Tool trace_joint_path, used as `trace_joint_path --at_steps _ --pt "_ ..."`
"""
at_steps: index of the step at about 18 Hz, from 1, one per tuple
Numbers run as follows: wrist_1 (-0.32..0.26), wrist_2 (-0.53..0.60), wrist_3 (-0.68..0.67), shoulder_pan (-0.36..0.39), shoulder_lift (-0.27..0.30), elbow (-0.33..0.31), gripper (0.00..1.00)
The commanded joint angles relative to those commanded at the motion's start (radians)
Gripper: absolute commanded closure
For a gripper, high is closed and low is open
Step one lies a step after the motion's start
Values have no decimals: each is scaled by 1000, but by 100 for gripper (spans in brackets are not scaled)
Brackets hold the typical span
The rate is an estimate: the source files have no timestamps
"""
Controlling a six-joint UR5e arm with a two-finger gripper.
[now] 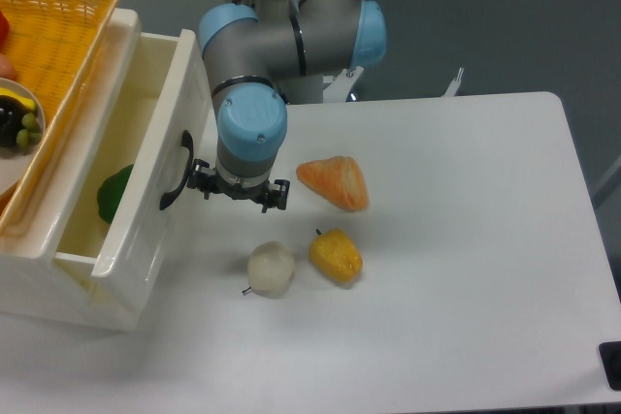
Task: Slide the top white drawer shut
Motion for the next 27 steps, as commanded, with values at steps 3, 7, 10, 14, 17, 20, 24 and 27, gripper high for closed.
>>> trace_joint_path --at_steps 3,7,10,14,17,20,24,27 --pt "0 2 0 -11 3 0 0" --pt "0 3 -3 -15 3 0 0" --pt "0 5 -3 -31 5 5 0" --pt "0 5 -3 -31 3 14 0" --pt "0 5 -3 -34 5 14 0" --pt "-2 5 -3 -40 6 14 0" --pt "0 5 -3 -41 6 14 0" --pt "0 5 -3 -44 6 12 0"
